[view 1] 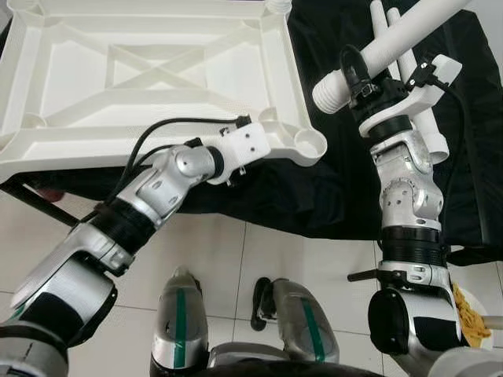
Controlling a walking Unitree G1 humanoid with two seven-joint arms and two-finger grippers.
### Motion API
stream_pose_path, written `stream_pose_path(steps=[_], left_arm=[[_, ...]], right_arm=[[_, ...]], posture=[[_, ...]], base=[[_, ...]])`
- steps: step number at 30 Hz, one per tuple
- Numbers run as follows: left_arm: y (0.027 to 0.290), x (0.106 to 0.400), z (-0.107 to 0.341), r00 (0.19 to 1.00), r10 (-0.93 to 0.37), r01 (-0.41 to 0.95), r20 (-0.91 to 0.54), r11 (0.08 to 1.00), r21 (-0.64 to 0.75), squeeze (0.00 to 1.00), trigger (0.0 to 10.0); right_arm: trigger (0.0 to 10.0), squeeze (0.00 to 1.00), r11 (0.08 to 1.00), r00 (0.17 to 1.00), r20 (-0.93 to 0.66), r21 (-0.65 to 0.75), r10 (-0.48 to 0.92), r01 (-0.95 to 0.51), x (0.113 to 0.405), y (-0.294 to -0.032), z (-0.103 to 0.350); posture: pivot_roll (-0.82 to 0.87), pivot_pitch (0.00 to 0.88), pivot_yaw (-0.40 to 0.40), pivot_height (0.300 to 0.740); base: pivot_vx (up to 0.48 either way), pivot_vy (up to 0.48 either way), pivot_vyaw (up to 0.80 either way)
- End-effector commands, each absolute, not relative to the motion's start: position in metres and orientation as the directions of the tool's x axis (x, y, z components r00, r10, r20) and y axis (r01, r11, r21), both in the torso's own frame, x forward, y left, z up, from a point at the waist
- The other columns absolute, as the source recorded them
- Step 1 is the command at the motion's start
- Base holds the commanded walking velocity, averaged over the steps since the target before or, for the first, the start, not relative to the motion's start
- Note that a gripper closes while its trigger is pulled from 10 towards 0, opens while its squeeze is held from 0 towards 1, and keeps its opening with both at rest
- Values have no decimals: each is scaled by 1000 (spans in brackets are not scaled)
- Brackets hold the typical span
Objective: Building children table
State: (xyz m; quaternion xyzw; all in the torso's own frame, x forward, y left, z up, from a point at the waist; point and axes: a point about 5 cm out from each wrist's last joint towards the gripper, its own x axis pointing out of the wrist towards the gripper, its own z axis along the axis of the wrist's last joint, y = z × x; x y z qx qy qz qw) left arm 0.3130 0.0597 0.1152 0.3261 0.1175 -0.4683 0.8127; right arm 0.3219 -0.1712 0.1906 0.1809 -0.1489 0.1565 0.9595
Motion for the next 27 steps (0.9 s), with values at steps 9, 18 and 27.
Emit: stream_pose_path(steps=[9,18,27], left_arm=[[80,327,107,645,-556,764,-524,448,465,0,10000],[68,312,119,527,-700,843,-481,361,399,1000,10000],[60,295,143,396,-836,909,-381,297,293,0,10000]], right_arm=[[10000,0,890,905,350,291,242,-351,319,-172,192],[10000,0,887,911,318,290,264,-359,322,-171,188],[10000,0,886,922,267,298,279,-354,328,-169,184]], posture=[[83,56,-50,740],[94,67,-58,740],[109,73,-67,740]], base=[[0,0,0],[0,0,0],[0,0,0]])
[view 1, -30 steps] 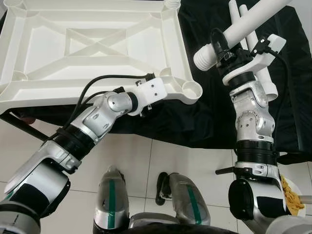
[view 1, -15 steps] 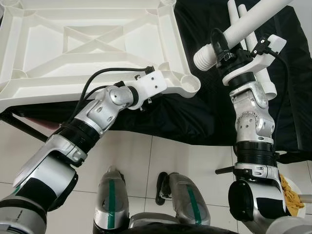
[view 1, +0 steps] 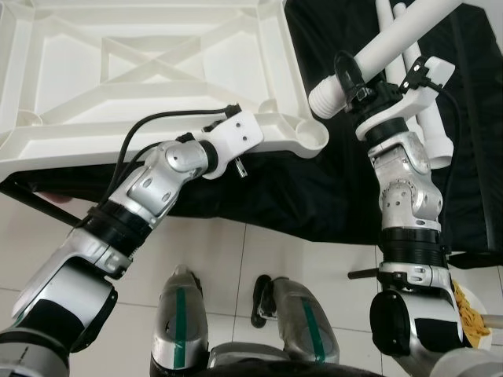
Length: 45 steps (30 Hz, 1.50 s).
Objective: Building children table
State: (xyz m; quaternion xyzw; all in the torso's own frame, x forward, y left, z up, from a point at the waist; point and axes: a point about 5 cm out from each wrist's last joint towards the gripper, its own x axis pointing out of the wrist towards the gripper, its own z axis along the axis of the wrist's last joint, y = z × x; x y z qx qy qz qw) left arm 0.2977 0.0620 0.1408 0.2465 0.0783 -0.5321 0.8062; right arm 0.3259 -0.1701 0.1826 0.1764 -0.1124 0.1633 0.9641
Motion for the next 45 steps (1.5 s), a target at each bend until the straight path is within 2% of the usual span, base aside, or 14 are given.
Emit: stream_pose_path(steps=[1,3,5,7,8,14,17,22,23,26,34,37,45], left_arm=[[59,293,149,385,-857,912,-342,296,283,0,10000],[59,292,154,380,-869,913,-317,298,279,0,10000],[61,296,169,411,-882,897,-231,347,273,0,10000],[66,302,178,451,-873,886,-184,413,210,0,10000],[69,306,186,475,-871,879,-130,461,124,0,10000],[73,309,195,529,-847,848,-58,524,82,0,10000],[80,313,202,626,-780,779,9,625,45,0,10000],[83,315,204,682,-730,730,31,683,29,0,10000],[86,317,207,723,-688,689,57,724,-2,0,10000],[88,318,211,752,-653,658,84,751,-51,0,10000],[95,320,216,804,-582,592,121,803,-74,0,10000],[100,321,213,849,-511,524,136,846,-95,0,10000],[98,318,208,864,-488,501,126,860,-99,0,10000]], right_arm=[[10000,0,885,924,257,300,284,-355,330,-168,183],[10000,0,885,925,251,301,287,-356,331,-168,183],[10000,0,888,925,239,286,296,-359,333,-166,183],[10000,0,891,919,234,258,319,-375,334,-164,182],[10000,0,883,913,232,260,336,-392,335,-161,182],[10000,0,885,906,240,236,348,-402,337,-159,184],[10000,0,883,888,252,179,385,-434,338,-150,186],[10000,0,889,881,259,134,395,-438,338,-146,187],[10000,0,893,877,263,96,403,-439,336,-142,188],[10000,0,896,875,259,64,410,-439,333,-137,186],[10000,0,910,889,236,42,391,-412,329,-135,180],[10000,0,929,908,227,32,352,-369,323,-135,172],[10000,0,948,929,220,53,297,-315,317,-136,162]], posture=[[112,73,-70,740],[112,73,-70,740],[116,73,-73,740],[121,73,-78,740],[121,73,-78,740],[127,72,-87,740],[134,72,-92,740],[134,71,-93,740],[136,72,-97,740],[140,74,-101,740],[143,73,-102,740],[143,67,-102,740],[144,62,-107,740]], base=[[0,0,0],[0,0,0],[0,0,0],[0,0,0],[0,0,0],[0,0,0],[0,0,0],[0,0,0],[0,0,0],[0,0,0],[0,0,0],[0,0,0],[0,0,0]])
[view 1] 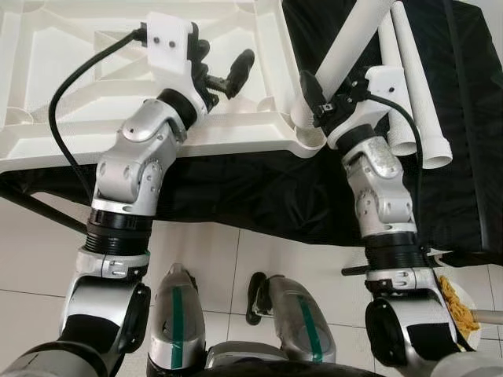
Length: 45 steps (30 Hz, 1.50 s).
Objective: Building children table
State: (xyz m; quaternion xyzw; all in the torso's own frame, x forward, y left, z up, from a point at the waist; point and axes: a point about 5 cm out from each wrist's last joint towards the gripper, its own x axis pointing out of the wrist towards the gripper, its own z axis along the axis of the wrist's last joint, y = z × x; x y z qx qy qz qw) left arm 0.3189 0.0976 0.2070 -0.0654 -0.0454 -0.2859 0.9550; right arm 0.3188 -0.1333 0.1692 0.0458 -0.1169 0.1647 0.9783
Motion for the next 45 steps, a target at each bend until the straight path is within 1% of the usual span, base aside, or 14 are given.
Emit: stream_pose_path(steps=[1,3,13,18,26,33,39,41,43,44,45], left_arm=[[98,318,208,864,-488,501,126,860,-99,0,10000],[98,317,208,867,-481,495,129,863,-107,0,10000],[99,318,210,873,-468,482,138,870,-99,0,10000],[96,317,209,873,-467,481,142,873,-85,0,10000],[96,317,209,873,-466,480,143,873,-84,0,10000],[98,317,211,875,-460,475,149,876,-85,0,10000],[98,317,212,872,-464,479,155,874,-82,0,10000],[98,317,212,872,-464,479,155,874,-82,0,10000],[95,314,209,852,-503,515,144,855,-59,0,10000],[95,314,209,852,-503,515,144,855,-59,0,10000],[93,310,207,833,-537,545,136,838,-32,0,10000]], right_arm=[[10000,0,948,929,220,53,297,-315,317,-136,162],[10000,0,949,931,217,51,293,-310,312,-134,159],[10000,0,948,926,227,30,302,-316,306,-130,159],[10000,0,940,913,224,-62,342,-337,298,-127,155],[10000,0,939,915,212,-72,343,-336,297,-127,152],[10000,0,946,924,203,-79,324,-314,296,-132,150],[10000,0,966,946,197,-85,258,-246,297,-142,148],[10000,0,966,946,197,-85,258,-246,297,-142,148],[10000,0,969,950,195,-88,244,-230,296,-144,147],[10000,0,969,950,195,-88,244,-230,296,-144,147],[10000,0,970,951,197,-90,238,-224,297,-144,147]], posture=[[144,62,-107,740],[144,60,-110,740],[141,57,-111,740],[135,64,-118,740],[134,68,-117,740],[129,75,-117,740],[123,81,-111,740],[123,81,-111,740],[121,80,-111,740],[121,80,-111,740],[119,81,-110,740]], base=[[0,0,0],[0,0,0],[0,0,0],[0,0,0],[0,0,0],[0,0,0],[0,0,0],[0,0,0],[0,0,0],[0,0,0],[0,0,0]])
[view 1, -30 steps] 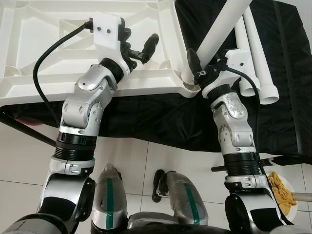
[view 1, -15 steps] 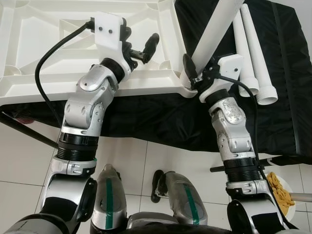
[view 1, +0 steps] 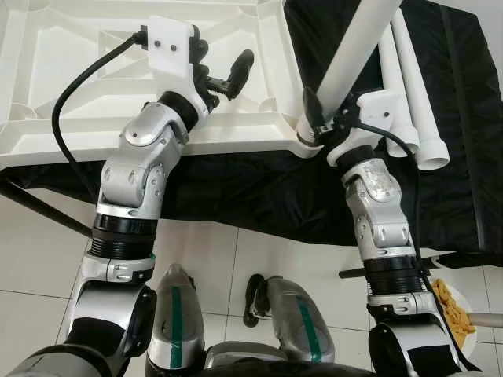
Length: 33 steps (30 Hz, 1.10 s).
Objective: Building children table
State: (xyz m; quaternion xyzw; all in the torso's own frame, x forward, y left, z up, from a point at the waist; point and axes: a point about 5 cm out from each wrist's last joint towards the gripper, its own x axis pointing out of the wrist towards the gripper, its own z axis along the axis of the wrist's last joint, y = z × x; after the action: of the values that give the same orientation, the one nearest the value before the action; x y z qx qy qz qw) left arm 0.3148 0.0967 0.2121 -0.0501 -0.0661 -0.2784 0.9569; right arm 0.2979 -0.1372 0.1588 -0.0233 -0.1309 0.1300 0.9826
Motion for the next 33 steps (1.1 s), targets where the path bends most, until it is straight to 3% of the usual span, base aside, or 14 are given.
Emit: stream_pose_path(steps=[1,6,13,20,33], left_arm=[[93,310,207,833,-537,545,136,838,-32,0,10000],[83,293,194,735,-676,671,58,737,83,0,10000],[77,276,181,637,-771,767,-28,629,124,0,10000],[76,270,178,606,-794,792,-51,596,132,0,10000],[81,266,177,622,-780,779,-72,606,158,0,10000]], right_arm=[[10000,0,970,951,197,-90,238,-224,297,-144,147],[10000,0,969,948,205,-83,244,-231,296,-143,148],[10000,0,955,931,213,-70,297,-289,295,-133,148],[10000,0,945,921,212,-75,328,-319,295,-126,148],[10000,0,938,919,185,-73,347,-339,291,-125,141]], posture=[[119,81,-110,740],[120,82,-109,740],[126,85,-108,740],[134,85,-111,740],[140,92,-112,740]], base=[[0,0,0],[0,0,0],[0,0,0],[0,0,0],[0,0,0]])
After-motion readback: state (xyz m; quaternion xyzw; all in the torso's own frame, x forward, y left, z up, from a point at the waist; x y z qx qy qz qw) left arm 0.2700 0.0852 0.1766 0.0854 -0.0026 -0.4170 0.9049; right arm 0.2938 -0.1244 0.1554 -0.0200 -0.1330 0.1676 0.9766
